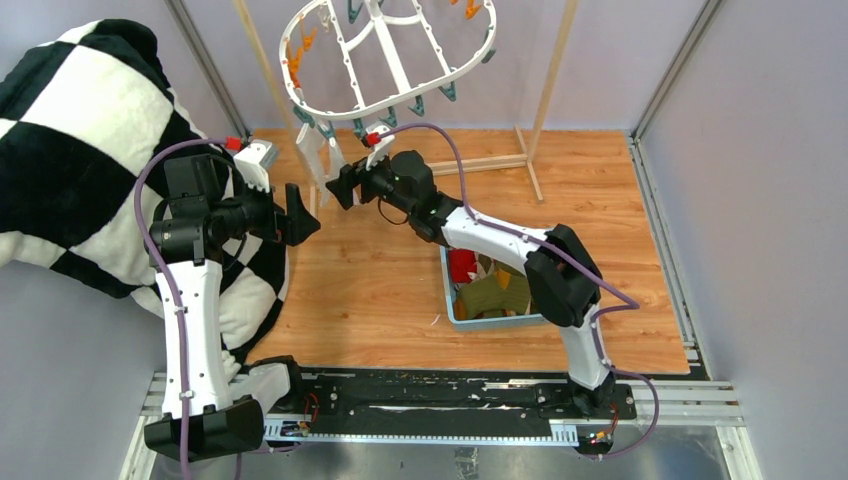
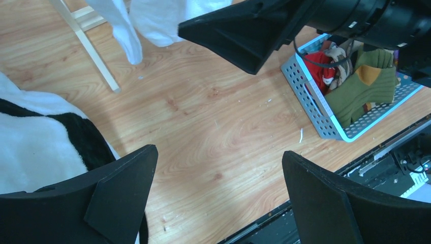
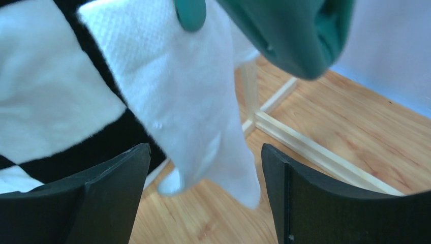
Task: Remove the socks clipped to the hanger
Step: Remove the sock from the hanger.
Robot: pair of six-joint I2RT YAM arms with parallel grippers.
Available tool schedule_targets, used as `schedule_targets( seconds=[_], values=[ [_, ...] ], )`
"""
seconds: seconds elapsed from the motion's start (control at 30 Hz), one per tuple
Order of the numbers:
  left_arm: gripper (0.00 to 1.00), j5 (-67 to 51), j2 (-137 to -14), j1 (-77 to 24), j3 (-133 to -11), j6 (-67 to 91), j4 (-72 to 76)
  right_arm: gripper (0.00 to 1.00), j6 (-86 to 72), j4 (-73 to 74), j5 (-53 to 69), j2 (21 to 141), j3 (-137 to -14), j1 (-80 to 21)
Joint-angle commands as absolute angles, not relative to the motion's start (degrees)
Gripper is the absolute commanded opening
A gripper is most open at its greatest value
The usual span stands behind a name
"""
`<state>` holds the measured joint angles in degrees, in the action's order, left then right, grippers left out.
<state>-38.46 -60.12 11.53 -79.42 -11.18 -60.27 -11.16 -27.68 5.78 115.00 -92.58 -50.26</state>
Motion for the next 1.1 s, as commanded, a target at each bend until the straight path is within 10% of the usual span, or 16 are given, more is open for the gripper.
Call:
schedule_targets(
  seconds=[0.0,0.1,0.17,0.23,1.07],
  values=[
    [1.0,-37.43,-59.99,12.04,-80.25,-12.34,-61.87,0.82,-13.47,-33.79,10.08,119.07,-98.18,-50.65],
    [1.0,-37.03,-59.64,12.04,-80.18,-12.8,-61.88,0.63,-13.71,-32.89,10.55,120.17,-100.14,-50.35],
    [1.0,-36.62,-59.44,12.0,-79.95,-12.99,-61.92,0.2,-15.06,-32.22,12.71,119.96,-100.54,-49.83],
    [1.0,-36.57,-59.47,12.0,-79.62,-13.28,-61.88,0.03,-16.37,-31.31,14.25,118.61,-99.23,-49.66],
    [0.92,-65.05,-61.46,5.0,-74.03,-23.74,-61.79,0.02,-45.76,-54.63,43.2,94.53,-68.92,-49.57]
  ],
)
